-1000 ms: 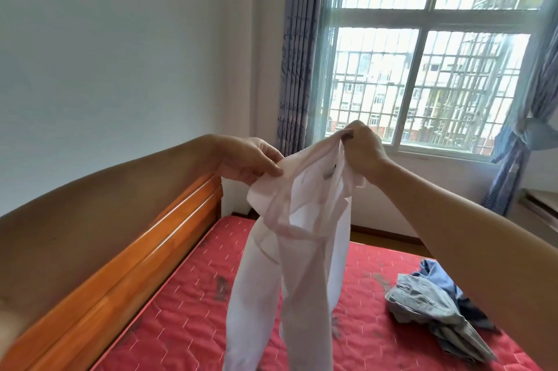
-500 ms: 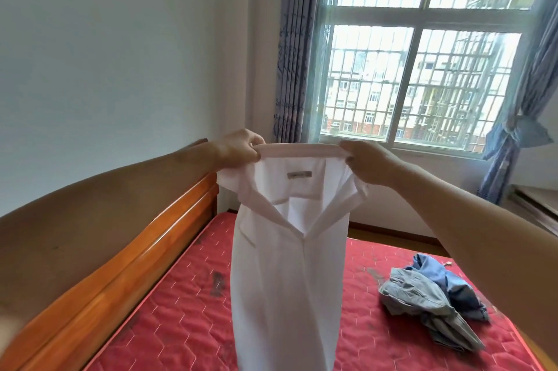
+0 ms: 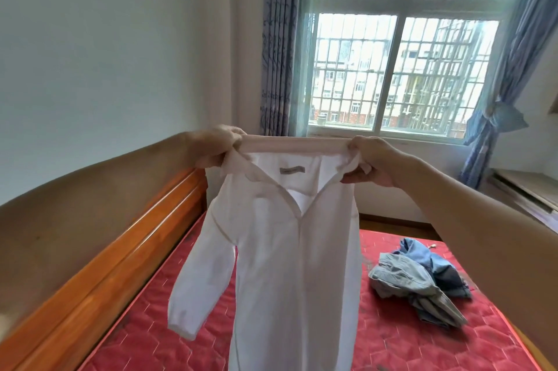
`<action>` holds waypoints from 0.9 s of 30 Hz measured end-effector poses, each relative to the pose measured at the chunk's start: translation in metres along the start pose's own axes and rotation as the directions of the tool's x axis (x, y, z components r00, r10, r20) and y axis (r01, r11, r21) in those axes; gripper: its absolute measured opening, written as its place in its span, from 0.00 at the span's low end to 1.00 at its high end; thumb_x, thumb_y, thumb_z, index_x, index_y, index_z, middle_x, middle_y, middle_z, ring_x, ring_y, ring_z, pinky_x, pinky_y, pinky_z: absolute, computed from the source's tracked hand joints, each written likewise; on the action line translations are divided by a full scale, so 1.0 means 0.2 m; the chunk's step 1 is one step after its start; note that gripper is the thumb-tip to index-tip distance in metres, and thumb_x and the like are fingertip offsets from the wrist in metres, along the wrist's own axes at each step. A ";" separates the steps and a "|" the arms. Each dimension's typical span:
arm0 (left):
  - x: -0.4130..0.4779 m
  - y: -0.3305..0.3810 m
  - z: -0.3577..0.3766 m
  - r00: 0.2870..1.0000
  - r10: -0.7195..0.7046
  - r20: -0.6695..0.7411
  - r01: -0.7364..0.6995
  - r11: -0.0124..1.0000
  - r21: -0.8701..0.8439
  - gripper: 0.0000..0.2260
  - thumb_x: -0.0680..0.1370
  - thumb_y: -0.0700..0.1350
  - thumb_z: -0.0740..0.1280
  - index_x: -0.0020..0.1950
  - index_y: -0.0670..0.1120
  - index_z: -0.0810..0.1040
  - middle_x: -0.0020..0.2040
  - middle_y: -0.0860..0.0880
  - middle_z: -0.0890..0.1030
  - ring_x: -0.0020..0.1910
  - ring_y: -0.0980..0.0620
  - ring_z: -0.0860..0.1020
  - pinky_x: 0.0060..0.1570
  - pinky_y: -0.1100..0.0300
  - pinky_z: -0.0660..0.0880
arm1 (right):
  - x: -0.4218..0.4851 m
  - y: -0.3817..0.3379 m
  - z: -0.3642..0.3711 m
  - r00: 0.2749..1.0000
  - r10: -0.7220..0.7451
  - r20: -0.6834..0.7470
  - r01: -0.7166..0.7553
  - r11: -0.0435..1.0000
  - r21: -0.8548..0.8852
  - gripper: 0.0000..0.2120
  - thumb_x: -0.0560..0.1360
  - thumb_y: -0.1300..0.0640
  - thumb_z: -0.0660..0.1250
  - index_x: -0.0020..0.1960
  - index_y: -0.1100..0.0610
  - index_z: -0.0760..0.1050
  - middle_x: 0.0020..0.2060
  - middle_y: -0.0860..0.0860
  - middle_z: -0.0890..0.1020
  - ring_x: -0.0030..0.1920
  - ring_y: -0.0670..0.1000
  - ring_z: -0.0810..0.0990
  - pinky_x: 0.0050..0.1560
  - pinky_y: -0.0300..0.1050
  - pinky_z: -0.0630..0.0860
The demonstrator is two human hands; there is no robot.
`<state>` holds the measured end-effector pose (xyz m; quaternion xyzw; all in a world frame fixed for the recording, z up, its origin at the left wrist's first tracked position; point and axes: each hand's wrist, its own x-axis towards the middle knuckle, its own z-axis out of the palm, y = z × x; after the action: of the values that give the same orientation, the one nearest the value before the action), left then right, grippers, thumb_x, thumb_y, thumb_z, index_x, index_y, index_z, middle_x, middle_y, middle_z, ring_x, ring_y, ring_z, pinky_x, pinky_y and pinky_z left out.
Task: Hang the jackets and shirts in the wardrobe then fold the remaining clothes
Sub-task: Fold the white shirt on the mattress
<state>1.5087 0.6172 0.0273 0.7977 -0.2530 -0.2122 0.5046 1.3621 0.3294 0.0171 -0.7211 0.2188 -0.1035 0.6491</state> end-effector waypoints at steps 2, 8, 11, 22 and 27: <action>-0.02 0.00 -0.03 0.995 0.004 0.099 0.004 0.997 -0.076 0.16 0.82 0.35 0.60 0.68 0.46 0.71 0.59 0.42 0.75 0.54 0.45 0.78 0.50 0.54 0.81 | 0.00 0.00 -0.02 0.999 0.001 0.050 -0.003 0.999 0.037 0.13 0.80 0.58 0.61 0.63 0.61 0.73 0.42 0.60 0.80 0.42 0.60 0.83 0.47 0.59 0.84; -0.04 -0.05 -0.09 0.980 0.124 0.157 -0.105 0.987 -0.126 0.27 0.78 0.25 0.62 0.72 0.47 0.69 0.62 0.39 0.75 0.59 0.40 0.79 0.50 0.56 0.82 | 0.02 0.00 -0.07 0.972 -0.156 0.174 0.148 0.987 0.058 0.13 0.76 0.76 0.60 0.53 0.62 0.74 0.45 0.57 0.79 0.52 0.59 0.82 0.56 0.56 0.82; -0.02 -0.08 -0.06 0.971 0.240 0.006 -0.238 0.962 0.134 0.17 0.77 0.31 0.69 0.65 0.40 0.75 0.56 0.40 0.81 0.56 0.44 0.82 0.49 0.62 0.81 | 0.04 0.02 -0.04 0.956 -0.286 0.067 0.292 0.908 -0.300 0.05 0.76 0.74 0.66 0.50 0.68 0.77 0.45 0.62 0.85 0.49 0.60 0.86 0.53 0.52 0.84; 0.05 -0.12 0.05 0.773 0.530 -0.348 -0.401 0.834 0.379 0.08 0.84 0.45 0.62 0.58 0.42 0.75 0.51 0.43 0.80 0.49 0.43 0.79 0.48 0.49 0.79 | 0.12 0.13 0.04 0.844 -0.535 -0.018 0.513 0.818 -0.260 0.12 0.82 0.50 0.60 0.58 0.57 0.74 0.47 0.58 0.82 0.44 0.58 0.82 0.47 0.56 0.80; 0.01 -0.11 0.12 0.660 0.607 -0.443 -0.467 0.793 0.392 0.05 0.86 0.45 0.57 0.57 0.46 0.71 0.45 0.50 0.76 0.41 0.58 0.74 0.39 0.73 0.72 | 0.09 0.16 0.15 0.759 -0.635 -0.142 0.567 0.752 -0.336 0.07 0.85 0.55 0.59 0.49 0.55 0.65 0.37 0.49 0.73 0.33 0.45 0.71 0.34 0.41 0.72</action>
<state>1.5011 0.6073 -0.0028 0.7674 -0.3476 0.2176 0.4929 1.3854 0.3450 -0.0208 -0.8161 0.0645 -0.3662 0.4423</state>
